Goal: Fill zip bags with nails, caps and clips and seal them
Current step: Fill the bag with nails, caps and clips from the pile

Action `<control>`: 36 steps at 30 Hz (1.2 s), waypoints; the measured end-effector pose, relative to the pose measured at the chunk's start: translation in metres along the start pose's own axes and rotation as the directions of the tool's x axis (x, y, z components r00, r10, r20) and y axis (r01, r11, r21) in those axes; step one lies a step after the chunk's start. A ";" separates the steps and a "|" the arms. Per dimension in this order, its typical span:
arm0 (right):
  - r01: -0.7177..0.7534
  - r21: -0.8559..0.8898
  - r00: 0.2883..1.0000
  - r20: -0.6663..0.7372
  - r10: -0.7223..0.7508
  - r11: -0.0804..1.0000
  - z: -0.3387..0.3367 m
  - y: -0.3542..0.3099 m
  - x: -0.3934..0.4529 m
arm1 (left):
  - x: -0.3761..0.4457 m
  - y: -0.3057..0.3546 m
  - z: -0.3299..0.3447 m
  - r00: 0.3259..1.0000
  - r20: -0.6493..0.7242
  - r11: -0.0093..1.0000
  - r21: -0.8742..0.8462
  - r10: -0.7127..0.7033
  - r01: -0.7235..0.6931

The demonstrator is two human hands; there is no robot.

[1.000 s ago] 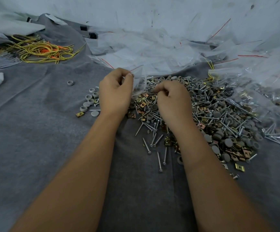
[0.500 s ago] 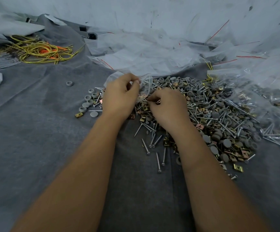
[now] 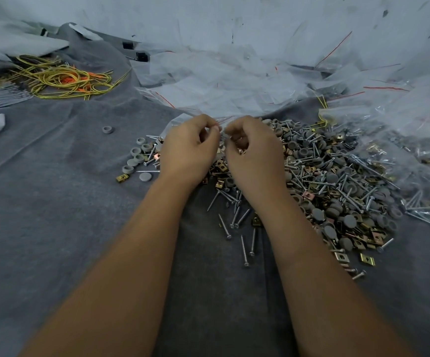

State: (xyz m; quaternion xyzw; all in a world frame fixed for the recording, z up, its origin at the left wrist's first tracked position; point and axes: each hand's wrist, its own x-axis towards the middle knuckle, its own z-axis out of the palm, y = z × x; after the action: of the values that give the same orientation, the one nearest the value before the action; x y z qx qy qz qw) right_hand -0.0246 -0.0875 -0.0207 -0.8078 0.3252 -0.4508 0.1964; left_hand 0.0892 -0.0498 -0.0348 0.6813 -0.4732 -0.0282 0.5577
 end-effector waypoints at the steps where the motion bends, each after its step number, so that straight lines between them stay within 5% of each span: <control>1: -0.003 -0.021 1.000 0.031 0.003 1.000 0.002 0.000 0.000 | 0.000 0.001 0.000 1.000 -0.004 1.000 -0.005 0.000 0.000; 4: 0.014 -0.084 0.995 0.102 -0.005 0.996 0.004 0.000 -0.001 | 0.000 0.001 0.000 1.000 -0.021 0.999 -0.031 -0.009 0.008; 11: 0.055 -0.026 0.998 0.033 -0.054 0.998 -0.001 -0.002 -0.001 | 0.002 0.000 0.001 0.991 -0.117 0.991 -0.120 -0.071 0.057; 16: -0.072 -0.089 0.997 -0.045 0.068 0.993 -0.007 0.006 0.003 | 0.005 -0.001 -0.001 0.957 -0.255 0.978 -0.190 -0.136 0.088; 21: -0.216 -0.330 0.931 0.214 0.296 0.919 -0.010 0.014 0.004 | 0.006 -0.001 -0.002 0.955 -0.244 0.969 -0.222 -0.166 0.112; 25: -0.116 -0.453 0.843 0.425 0.329 0.884 -0.008 0.015 0.002 | 0.006 -0.001 -0.001 0.957 -0.229 0.964 -0.236 -0.178 0.122; 36: -0.047 -0.432 0.932 0.305 0.195 0.901 -0.011 0.020 0.004 | 0.006 -0.003 0.001 0.963 -0.189 0.957 -0.254 -0.190 0.139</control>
State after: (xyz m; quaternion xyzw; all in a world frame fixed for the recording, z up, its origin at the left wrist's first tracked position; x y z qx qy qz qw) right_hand -0.0389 -0.1048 -0.0246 -0.8743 0.4254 -0.2110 0.1005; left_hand 0.0940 -0.0549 -0.0343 0.6457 -0.3457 -0.0587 0.6783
